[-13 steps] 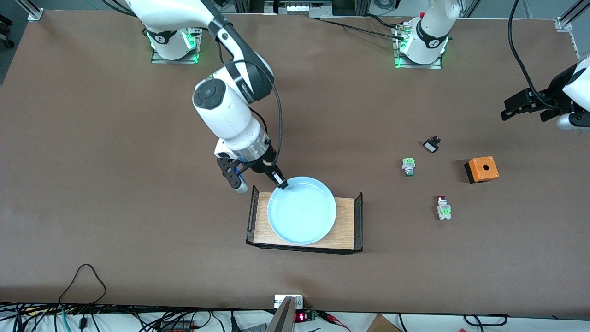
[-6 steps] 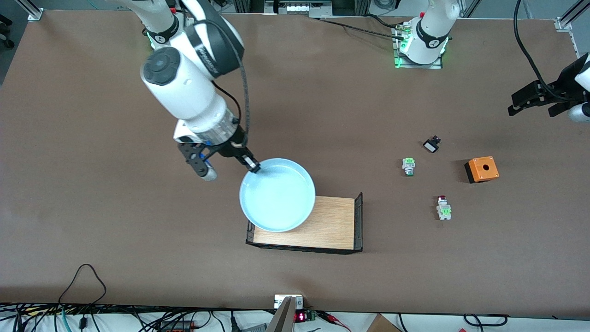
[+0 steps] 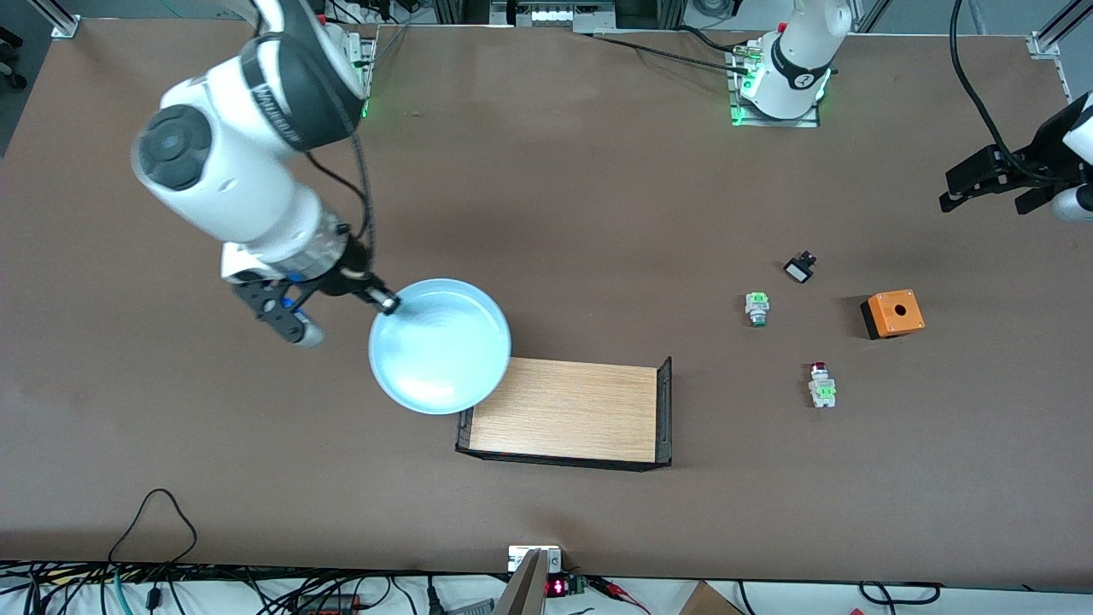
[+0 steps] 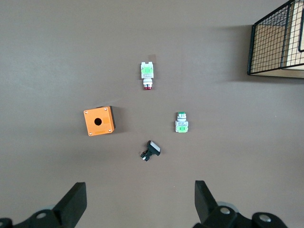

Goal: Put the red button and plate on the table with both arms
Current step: 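Carry the plate away from the tray with the right gripper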

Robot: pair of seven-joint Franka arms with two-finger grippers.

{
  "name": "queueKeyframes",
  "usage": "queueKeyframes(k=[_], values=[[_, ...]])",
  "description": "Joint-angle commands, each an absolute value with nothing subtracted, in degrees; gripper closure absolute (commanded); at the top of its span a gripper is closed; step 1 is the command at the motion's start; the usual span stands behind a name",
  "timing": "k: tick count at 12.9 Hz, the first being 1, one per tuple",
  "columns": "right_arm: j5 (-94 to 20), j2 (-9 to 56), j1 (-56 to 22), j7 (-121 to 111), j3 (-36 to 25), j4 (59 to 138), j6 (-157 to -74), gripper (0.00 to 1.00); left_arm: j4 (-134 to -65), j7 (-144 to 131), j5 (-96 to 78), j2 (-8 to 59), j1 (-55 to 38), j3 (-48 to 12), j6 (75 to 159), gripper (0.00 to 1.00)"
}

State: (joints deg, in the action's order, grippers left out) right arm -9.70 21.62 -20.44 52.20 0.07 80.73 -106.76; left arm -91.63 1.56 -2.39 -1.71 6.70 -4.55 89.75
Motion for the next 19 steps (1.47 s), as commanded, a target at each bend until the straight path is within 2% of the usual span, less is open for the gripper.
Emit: queueKeyframes(k=[1, 4, 7, 12, 19], values=[[-10.7, 17.7, -14.3, 39.4, 0.6, 86.4, -103.9, 1.0, -89.2, 1.5, -0.6, -1.8, 7.1, -4.5, 88.9, 0.0], [-10.7, 15.7, -7.9, 26.4, 0.6, 91.8, -103.8, 1.0, -88.7, 1.8, 1.9, -1.8, 7.1, -5.0, 89.2, 0.0], [-9.9, 15.3, -3.8, 17.0, 0.5, 96.4, -103.2, 1.0, -85.3, 1.0, 1.1, -1.3, 6.6, -5.1, 89.4, 0.0], [-8.8, 15.1, 4.1, 2.4, 0.5, 104.2, -104.8, 1.0, -86.4, 1.1, 0.8, -1.2, 6.5, -5.2, 92.1, 0.0], [-6.9, 15.0, 6.4, -9.8, 0.5, 118.5, -119.7, 1.0, -86.2, 1.7, 1.5, -0.3, 6.6, -5.2, 91.8, 0.0]])
